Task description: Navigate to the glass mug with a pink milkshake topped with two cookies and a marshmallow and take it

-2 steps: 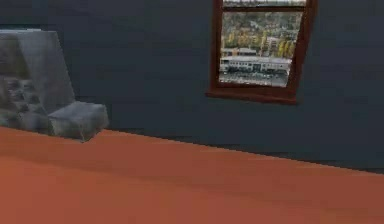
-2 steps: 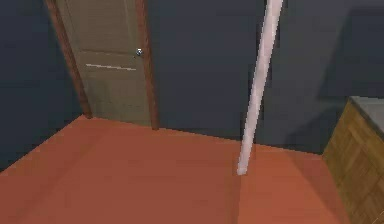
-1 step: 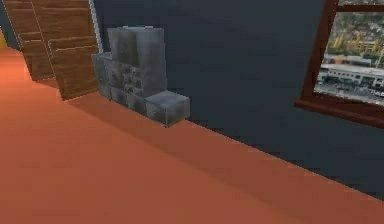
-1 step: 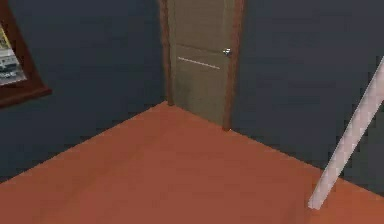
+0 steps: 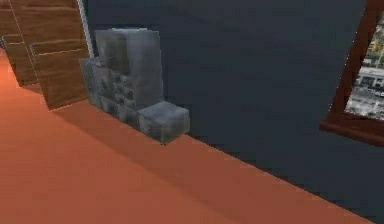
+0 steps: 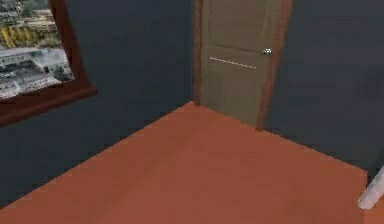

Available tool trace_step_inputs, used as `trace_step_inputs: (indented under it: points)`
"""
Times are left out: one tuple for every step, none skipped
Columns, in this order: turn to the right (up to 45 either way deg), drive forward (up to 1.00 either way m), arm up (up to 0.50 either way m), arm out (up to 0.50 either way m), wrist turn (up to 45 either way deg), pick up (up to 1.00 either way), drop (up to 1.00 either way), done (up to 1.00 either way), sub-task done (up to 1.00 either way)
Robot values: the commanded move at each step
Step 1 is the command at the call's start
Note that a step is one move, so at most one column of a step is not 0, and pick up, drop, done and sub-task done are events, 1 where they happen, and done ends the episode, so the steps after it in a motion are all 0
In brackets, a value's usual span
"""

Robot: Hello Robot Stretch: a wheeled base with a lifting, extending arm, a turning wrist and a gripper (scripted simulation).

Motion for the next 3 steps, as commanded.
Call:
trace_step_inputs:
  points:
    - [-45.0,0.0,0.0,0.0,0.0,0.0,0.0,0.0,0.0]
    - [0.0,1.0,0.0,0.0,0.0,0.0,0.0,0.0,0.0]
    - [-3.0,0.0,0.0,0.0,0.0,0.0,0.0,0.0,0.0]
